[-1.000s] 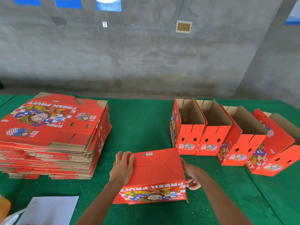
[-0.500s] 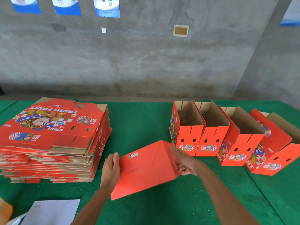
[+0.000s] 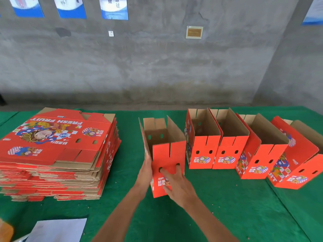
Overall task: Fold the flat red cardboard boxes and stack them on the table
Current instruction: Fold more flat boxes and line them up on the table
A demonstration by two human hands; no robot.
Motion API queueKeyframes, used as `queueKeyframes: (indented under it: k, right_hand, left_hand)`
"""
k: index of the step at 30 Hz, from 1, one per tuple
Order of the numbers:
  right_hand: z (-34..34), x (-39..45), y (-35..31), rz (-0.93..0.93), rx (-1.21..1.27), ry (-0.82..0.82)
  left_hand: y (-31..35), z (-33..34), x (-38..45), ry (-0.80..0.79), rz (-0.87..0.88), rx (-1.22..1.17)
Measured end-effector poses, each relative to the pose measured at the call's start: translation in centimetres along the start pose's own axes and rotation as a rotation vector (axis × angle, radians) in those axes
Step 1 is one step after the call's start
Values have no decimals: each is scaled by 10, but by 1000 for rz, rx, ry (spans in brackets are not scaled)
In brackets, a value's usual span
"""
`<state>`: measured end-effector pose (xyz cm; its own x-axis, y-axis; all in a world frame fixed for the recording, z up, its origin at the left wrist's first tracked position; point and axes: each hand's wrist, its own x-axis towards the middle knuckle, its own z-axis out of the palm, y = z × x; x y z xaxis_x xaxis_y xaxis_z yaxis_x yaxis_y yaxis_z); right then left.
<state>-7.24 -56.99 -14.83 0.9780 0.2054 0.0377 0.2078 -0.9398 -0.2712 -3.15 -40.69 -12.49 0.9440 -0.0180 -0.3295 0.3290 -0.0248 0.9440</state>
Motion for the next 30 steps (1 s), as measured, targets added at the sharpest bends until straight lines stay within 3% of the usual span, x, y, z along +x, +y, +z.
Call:
queueKeyframes:
  k: [5,16,30]
  right_hand:
    - [33,2,21,139,44,-59]
    - [42,64,78,243,135,-140]
    - [36,154,130,269,6,-93]
  left_hand:
    - [-5,29,14,-101,-86,-192]
    - [12,83,94,-185,10,-7]
    - [48,122,194,-151,-31,8]
